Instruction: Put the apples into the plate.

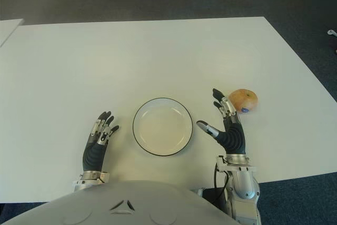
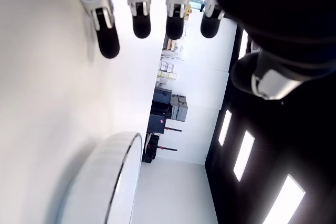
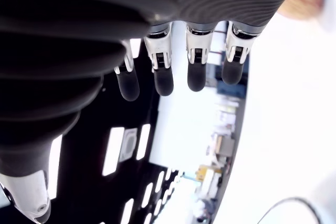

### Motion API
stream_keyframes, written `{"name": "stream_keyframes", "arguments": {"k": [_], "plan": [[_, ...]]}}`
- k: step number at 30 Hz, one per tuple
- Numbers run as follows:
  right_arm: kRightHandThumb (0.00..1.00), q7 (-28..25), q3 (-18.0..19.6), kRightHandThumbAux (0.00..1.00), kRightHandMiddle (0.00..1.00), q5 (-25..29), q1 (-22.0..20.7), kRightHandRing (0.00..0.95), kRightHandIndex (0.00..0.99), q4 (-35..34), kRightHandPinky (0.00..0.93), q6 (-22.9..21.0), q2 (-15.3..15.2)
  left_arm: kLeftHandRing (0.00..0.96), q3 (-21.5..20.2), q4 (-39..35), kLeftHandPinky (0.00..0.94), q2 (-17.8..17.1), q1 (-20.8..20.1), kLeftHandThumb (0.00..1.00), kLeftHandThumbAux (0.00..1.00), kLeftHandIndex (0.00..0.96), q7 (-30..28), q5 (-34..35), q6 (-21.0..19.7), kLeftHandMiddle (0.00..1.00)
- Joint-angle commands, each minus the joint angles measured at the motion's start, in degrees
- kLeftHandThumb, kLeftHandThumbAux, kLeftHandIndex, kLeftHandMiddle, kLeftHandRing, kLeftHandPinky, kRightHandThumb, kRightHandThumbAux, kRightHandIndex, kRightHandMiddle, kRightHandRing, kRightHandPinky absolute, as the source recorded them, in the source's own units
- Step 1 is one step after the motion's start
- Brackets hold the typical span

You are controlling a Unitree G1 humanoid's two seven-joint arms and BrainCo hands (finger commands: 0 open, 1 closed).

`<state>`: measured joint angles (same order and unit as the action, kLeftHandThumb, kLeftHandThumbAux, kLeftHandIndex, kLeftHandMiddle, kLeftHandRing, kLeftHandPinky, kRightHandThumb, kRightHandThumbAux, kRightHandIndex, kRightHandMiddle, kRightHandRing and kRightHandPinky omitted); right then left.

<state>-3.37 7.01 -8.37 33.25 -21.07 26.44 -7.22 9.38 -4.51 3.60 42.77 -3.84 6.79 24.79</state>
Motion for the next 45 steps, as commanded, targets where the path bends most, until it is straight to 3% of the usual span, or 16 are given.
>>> {"name": "stream_keyframes", "arguments": {"k": [1,7,11,17,23,31,36,45], "plan": [[0.379,10.19,6.91,0.584,0.139,-23.12,-5.69,0.107,0.128,5.43,0.108,12.46,-9.17,0.000,-0.81,5.03,0.015,-0.13,-0.05,0.149,0.442,0.057,0.43,-0.46,-2.98,0.005],[0.410,17.19,11.06,0.516,0.104,-39.97,-8.38,0.070,0.115,1.54,0.044,10.73,-16.58,0.000,-0.70,5.96,0.003,-0.23,-0.69,0.151,0.442,0.054,0.17,-0.50,-1.79,0.009],[0.438,17.47,13.03,0.475,0.075,-46.21,-9.25,0.038,0.098,-0.92,0.010,6.90,-20.91,0.000,-0.79,6.33,0.002,-0.39,-1.26,0.145,0.448,0.046,0.36,-1.10,-1.00,0.006],[0.458,18.39,10.93,0.431,0.045,-51.58,-12.87,0.015,0.071,3.54,0.004,2.67,-25.06,0.000,-1.09,6.91,0.000,-0.03,-1.89,0.153,0.453,0.031,-0.11,0.43,-0.54,0.000],[0.456,20.22,8.07,0.404,0.044,-53.48,-16.79,0.011,0.057,12.11,0.002,0.16,-29.28,0.000,-1.29,7.21,0.000,-0.22,-2.23,0.159,0.445,0.031,-0.38,1.00,-0.72,0.000],[0.388,19.85,5.31,0.365,0.014,-51.41,-19.83,0.000,0.021,20.22,0.000,-3.23,-33.61,0.000,-1.30,6.31,0.003,-0.84,-1.92,0.167,0.433,0.045,-1.01,1.35,-0.72,0.005],[0.347,20.96,4.05,0.344,0.003,-49.60,-22.77,0.000,0.009,28.58,0.000,-3.63,-36.84,0.000,-1.69,5.77,0.002,-1.36,-1.84,0.174,0.445,0.055,-1.73,1.71,-0.69,0.009],[0.325,23.87,0.22,0.316,0.000,-48.13,-26.65,0.000,0.000,37.09,0.000,-4.20,-40.03,0.000,-3.23,5.99,0.006,-1.99,-2.37,0.174,0.458,0.061,-2.62,2.45,-1.04,0.015]]}}
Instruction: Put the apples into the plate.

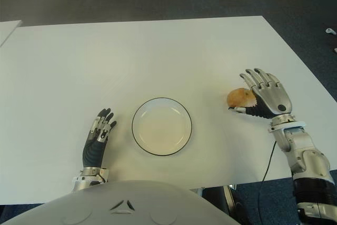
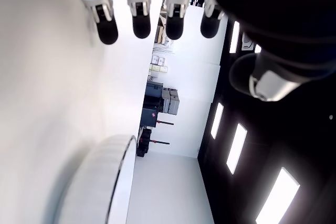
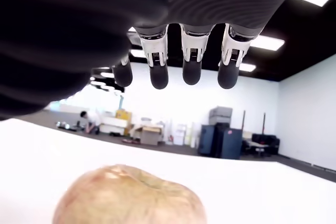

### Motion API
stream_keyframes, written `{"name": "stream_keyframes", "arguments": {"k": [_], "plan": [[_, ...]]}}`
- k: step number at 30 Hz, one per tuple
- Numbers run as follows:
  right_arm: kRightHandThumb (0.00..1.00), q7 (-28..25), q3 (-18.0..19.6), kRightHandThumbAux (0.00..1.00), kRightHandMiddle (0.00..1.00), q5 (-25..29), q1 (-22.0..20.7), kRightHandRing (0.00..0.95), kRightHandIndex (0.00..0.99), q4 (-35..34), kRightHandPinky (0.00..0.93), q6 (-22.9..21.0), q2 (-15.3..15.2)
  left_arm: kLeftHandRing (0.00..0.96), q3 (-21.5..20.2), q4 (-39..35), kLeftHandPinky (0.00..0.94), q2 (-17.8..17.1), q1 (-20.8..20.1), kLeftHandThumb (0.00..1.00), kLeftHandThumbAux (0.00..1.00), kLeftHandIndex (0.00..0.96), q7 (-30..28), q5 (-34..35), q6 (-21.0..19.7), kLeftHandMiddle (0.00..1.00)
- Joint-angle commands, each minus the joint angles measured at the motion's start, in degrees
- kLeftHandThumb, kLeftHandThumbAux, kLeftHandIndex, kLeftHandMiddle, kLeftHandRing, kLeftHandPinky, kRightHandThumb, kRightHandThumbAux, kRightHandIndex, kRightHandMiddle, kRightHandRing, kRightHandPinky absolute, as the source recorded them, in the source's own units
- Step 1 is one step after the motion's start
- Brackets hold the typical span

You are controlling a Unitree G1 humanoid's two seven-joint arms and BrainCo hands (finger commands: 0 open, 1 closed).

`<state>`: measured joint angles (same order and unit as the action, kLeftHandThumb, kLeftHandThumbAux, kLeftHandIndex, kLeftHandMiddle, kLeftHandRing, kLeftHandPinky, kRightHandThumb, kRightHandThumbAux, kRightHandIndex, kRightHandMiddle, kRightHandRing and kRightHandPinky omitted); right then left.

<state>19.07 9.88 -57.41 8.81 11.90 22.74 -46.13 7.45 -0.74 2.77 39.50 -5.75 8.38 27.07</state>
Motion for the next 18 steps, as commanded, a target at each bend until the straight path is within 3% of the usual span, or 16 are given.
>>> {"name": "stream_keyframes", "arguments": {"k": [1,11,18], "plan": [[0.323,1.53,-3.32,0.315,0.000,1.05,-2.88,0.000,0.000,5.06,0.000,-0.66,-1.30,0.000,-1.35,2.49,0.004,-1.13,0.78,0.174,0.458,0.063,-0.71,0.60,-3.06,0.014],[0.320,4.04,-8.66,0.328,0.008,2.43,-8.48,0.000,0.000,14.32,0.000,-1.44,-2.15,0.000,-1.53,2.24,0.010,-1.60,0.48,0.175,0.457,0.052,-0.74,-0.13,-3.20,0.012],[0.332,4.40,-10.98,0.335,0.009,4.71,-10.16,0.000,0.003,17.72,0.000,-1.40,-2.61,0.000,-1.73,1.61,0.002,-1.73,0.52,0.184,0.457,0.060,-0.94,0.61,-4.09,0.014]]}}
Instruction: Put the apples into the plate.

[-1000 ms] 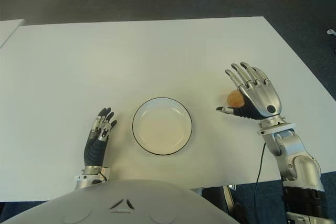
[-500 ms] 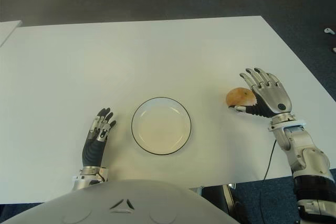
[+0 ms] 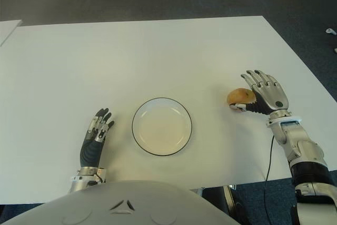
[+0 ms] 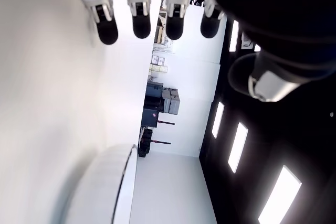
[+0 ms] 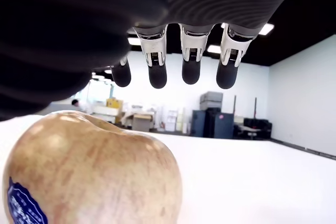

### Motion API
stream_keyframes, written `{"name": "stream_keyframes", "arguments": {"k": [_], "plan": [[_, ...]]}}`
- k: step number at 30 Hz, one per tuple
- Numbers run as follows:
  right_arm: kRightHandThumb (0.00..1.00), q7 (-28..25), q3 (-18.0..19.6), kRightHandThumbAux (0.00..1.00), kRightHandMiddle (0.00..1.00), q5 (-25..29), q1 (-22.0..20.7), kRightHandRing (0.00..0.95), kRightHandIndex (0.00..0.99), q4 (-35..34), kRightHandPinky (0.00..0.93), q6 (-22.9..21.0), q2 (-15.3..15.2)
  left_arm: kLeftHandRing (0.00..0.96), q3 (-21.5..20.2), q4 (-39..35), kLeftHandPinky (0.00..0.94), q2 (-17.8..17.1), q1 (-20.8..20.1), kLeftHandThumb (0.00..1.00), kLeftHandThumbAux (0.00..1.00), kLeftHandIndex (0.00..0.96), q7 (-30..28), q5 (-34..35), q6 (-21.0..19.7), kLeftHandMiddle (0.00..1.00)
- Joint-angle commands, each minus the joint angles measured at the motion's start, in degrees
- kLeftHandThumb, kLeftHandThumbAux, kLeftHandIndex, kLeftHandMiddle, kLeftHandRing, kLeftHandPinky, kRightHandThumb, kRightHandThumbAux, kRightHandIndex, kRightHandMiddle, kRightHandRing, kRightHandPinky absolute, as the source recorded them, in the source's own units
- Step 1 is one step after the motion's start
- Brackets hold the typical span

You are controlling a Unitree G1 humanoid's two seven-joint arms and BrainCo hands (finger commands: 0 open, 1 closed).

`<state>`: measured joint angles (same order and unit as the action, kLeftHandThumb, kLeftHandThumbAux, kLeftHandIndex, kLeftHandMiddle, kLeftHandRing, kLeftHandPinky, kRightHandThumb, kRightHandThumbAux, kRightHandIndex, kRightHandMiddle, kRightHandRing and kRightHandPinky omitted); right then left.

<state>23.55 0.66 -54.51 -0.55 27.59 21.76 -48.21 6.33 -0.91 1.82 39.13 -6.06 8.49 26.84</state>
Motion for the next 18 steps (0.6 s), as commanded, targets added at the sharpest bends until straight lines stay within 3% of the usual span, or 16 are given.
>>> {"name": "stream_keyframes", "arguments": {"k": [1,18], "plan": [[0.332,-0.11,-2.04,0.336,0.009,2.17,-0.85,0.000,0.003,2.29,0.000,-0.43,-0.53,0.000,-0.70,1.80,0.002,-0.75,0.86,0.185,0.457,0.061,-0.83,0.81,-3.76,0.014],[0.362,2.62,-8.37,0.342,0.031,4.18,-4.94,0.001,0.016,8.31,0.000,-1.19,2.09,0.000,-2.20,3.00,0.000,-0.45,-0.30,0.193,0.452,0.024,-2.60,2.17,-3.81,0.000]]}}
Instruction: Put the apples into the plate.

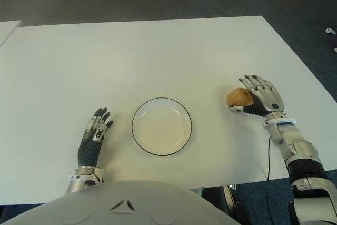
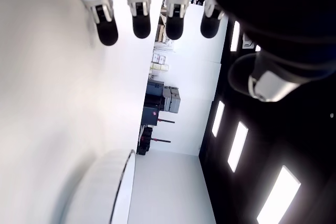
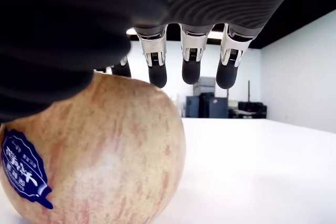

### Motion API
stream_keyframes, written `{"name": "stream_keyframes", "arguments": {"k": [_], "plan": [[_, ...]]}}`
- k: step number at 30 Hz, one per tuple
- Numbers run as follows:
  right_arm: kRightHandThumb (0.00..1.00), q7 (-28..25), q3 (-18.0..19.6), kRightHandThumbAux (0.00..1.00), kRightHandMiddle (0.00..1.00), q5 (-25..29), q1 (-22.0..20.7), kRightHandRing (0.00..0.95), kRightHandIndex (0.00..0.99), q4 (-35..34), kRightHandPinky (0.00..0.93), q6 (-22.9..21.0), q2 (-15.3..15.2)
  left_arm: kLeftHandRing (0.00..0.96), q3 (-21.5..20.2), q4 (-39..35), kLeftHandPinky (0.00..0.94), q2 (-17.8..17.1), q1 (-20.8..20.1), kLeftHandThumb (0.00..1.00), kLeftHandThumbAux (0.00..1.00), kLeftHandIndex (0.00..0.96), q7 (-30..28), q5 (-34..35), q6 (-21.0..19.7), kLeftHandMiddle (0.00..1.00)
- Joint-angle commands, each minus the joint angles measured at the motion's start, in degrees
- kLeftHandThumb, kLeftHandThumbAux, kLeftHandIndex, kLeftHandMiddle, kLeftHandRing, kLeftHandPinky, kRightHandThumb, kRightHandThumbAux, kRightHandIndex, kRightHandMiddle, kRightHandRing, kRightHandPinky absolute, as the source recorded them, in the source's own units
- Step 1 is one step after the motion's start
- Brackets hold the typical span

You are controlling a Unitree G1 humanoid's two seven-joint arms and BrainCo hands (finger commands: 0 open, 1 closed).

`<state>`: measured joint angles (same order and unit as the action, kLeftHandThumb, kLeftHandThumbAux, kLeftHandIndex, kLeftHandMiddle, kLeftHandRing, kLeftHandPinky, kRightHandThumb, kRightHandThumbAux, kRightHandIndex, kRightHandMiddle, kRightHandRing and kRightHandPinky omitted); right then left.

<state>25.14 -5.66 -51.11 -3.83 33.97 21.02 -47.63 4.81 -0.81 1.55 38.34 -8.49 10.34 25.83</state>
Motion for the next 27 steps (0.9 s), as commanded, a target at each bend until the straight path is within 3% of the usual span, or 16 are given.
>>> {"name": "stream_keyframes", "arguments": {"k": [1,12,27], "plan": [[0.361,1.34,-2.43,0.342,0.032,0.78,-1.95,0.001,0.016,2.37,0.000,-0.44,1.60,0.000,-0.72,2.99,0.000,-0.14,0.45,0.193,0.453,0.024,-0.12,0.29,-2.82,0.000],[0.353,5.10,-7.86,0.354,0.047,0.71,-7.14,0.014,0.023,11.09,0.000,0.41,4.54,0.000,-0.96,3.79,0.000,-0.11,0.33,0.192,0.466,0.014,-0.07,-0.82,-1.26,0.000],[0.314,8.15,-13.31,0.327,0.064,1.98,-8.08,0.033,0.031,14.54,0.027,0.36,7.74,0.000,-0.45,2.66,0.000,0.28,1.36,0.190,0.482,0.018,0.08,-1.57,-0.92,0.000]]}}
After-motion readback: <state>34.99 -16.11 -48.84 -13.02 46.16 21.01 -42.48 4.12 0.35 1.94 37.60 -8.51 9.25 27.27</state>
